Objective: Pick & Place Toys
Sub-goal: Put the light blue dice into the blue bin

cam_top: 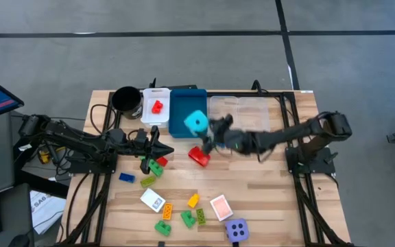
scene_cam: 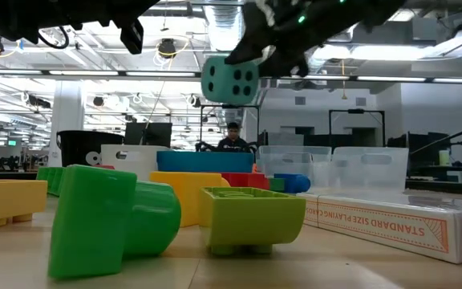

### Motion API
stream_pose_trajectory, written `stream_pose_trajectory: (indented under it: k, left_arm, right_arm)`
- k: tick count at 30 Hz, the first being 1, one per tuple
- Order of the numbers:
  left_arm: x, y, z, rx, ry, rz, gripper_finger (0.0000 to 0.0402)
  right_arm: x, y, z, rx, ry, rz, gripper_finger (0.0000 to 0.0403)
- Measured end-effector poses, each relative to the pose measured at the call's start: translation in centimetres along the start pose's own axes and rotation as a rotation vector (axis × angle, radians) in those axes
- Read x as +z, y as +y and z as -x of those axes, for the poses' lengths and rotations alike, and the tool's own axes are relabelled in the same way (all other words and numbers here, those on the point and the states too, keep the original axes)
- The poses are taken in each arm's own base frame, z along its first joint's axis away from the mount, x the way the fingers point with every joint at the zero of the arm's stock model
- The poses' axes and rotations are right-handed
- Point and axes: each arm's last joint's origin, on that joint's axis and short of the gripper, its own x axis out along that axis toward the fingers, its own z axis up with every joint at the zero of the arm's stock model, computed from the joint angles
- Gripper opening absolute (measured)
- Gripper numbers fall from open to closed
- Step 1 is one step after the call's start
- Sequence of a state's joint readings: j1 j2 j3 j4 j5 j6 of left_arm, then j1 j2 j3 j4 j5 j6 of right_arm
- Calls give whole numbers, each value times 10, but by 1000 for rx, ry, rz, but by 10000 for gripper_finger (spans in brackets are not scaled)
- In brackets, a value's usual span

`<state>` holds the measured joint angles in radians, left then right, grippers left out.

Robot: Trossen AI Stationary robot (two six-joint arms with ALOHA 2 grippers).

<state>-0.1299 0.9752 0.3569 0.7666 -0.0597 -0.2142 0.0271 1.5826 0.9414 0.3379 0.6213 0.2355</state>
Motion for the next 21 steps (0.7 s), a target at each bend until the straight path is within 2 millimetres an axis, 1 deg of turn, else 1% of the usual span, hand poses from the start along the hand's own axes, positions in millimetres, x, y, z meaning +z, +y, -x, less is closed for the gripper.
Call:
stream_pose_trajectory:
  k: [5, 8, 11, 13, 15, 17, 21]
  left_arm:
    - [0, 0, 0, -13, 3, 0, 0]
    - [0, -1, 0, -34, 8, 0, 0]
    - [-1, -2, 0, -68, 15, 0, 0]
    - [-1, -2, 0, -78, 18, 0, 0]
    - [-1, -2, 0, -82, 20, 0, 0]
    - [-1, -2, 0, -82, 20, 0, 0]
    - [-1, -2, 0, -81, 20, 0, 0]
  right_arm:
    - [15, -56, -36, 44, 36, -75, 297]
    - [21, -87, -49, 57, 45, -110, 297]
    - [24, -111, -56, 66, 56, -138, 297]
    - [25, -121, -58, 69, 57, -148, 297]
    - [26, -128, -59, 82, 56, -155, 297]
    - [27, -129, -60, 104, 53, -158, 297]
    - [30, -126, -59, 131, 25, -139, 297]
